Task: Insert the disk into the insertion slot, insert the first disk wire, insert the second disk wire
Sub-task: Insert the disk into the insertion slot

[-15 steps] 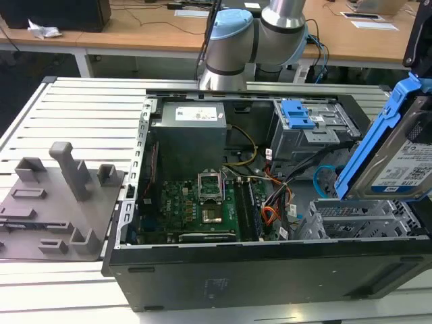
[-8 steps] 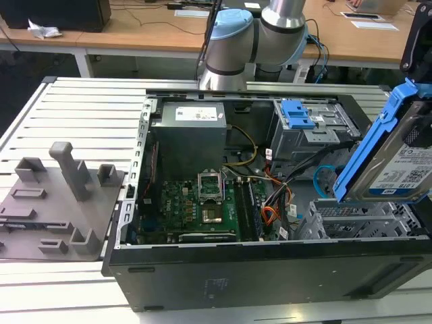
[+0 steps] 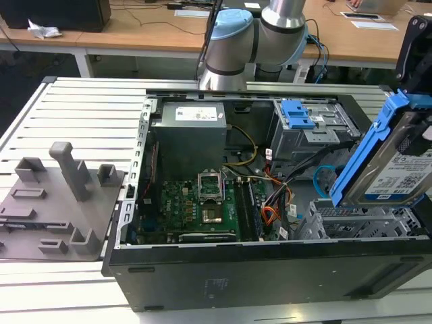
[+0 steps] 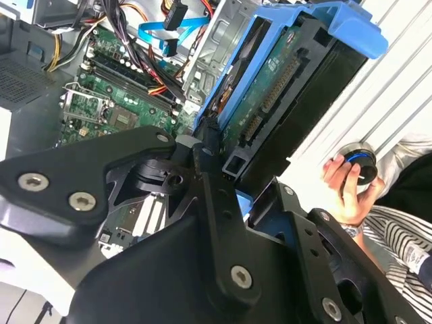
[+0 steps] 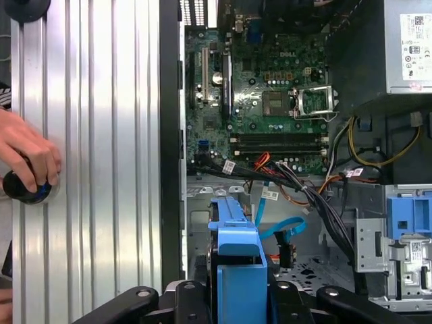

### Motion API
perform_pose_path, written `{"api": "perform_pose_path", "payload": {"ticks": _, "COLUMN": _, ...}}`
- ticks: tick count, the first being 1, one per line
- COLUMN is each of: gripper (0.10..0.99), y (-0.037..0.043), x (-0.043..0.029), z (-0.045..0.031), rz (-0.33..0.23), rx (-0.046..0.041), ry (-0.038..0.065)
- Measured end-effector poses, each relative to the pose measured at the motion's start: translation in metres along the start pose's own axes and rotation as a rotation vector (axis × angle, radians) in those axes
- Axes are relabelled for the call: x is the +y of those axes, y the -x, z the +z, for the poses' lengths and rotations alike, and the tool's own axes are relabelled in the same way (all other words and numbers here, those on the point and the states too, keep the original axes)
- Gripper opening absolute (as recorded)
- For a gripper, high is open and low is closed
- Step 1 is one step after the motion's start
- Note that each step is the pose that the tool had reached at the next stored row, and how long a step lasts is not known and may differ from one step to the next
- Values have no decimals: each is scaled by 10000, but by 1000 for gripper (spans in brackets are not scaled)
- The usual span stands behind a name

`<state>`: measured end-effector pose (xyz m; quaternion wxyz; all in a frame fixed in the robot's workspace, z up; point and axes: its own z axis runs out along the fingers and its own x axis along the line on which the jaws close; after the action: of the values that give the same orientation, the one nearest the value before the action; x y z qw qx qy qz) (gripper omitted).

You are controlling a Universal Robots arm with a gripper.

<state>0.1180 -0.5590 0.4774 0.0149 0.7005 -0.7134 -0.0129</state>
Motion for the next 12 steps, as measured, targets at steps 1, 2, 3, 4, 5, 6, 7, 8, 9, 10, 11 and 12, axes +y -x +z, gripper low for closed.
{"api": "perform_pose_path", "payload": {"ticks": 1, "gripper": 365, "y": 9, "x": 0, "z": 4, "rz": 0, "rx": 0, "ry": 0}}
{"api": "perform_pose_path", "payload": {"ticks": 2, "gripper": 365, "y": 36, "x": -1, "z": 22, "rz": 0, "rx": 1, "ry": 0}}
{"api": "perform_pose_path", "payload": {"ticks": 3, "gripper": 365, "y": 49, "x": -2, "z": 45, "rz": 0, "rx": 0, "ry": 0}}
{"api": "perform_pose_path", "payload": {"ticks": 4, "gripper": 365, "y": 57, "x": -2, "z": 71, "rz": 0, "rx": -1, "ry": 1}}
{"api": "perform_pose_path", "payload": {"ticks": 5, "gripper": 365, "y": 61, "x": -4, "z": 108, "rz": 1, "rx": -1, "ry": 4}}
{"api": "perform_pose_path", "payload": {"ticks": 6, "gripper": 365, "y": 63, "x": -5, "z": 146, "rz": 1, "rx": 1, "ry": 8}}
{"api": "perform_pose_path", "payload": {"ticks": 7, "gripper": 365, "y": 63, "x": -6, "z": 169, "rz": 0, "rx": 2, "ry": 8}}
{"api": "perform_pose_path", "payload": {"ticks": 8, "gripper": 365, "y": 63, "x": -7, "z": 187, "rz": 0, "rx": 2, "ry": 9}}
{"api": "perform_pose_path", "payload": {"ticks": 9, "gripper": 365, "y": 63, "x": -8, "z": 209, "rz": 0, "rx": 0, "ry": 10}}
{"api": "perform_pose_path", "payload": {"ticks": 10, "gripper": 365, "y": 64, "x": -9, "z": 229, "rz": 0, "rx": 2, "ry": 11}}
{"api": "perform_pose_path", "payload": {"ticks": 11, "gripper": 365, "y": 68, "x": -10, "z": 250, "rz": 0, "rx": 0, "ry": 11}}
{"api": "perform_pose_path", "payload": {"ticks": 12, "gripper": 365, "y": 73, "x": -10, "z": 261, "rz": 0, "rx": 1, "ry": 12}}
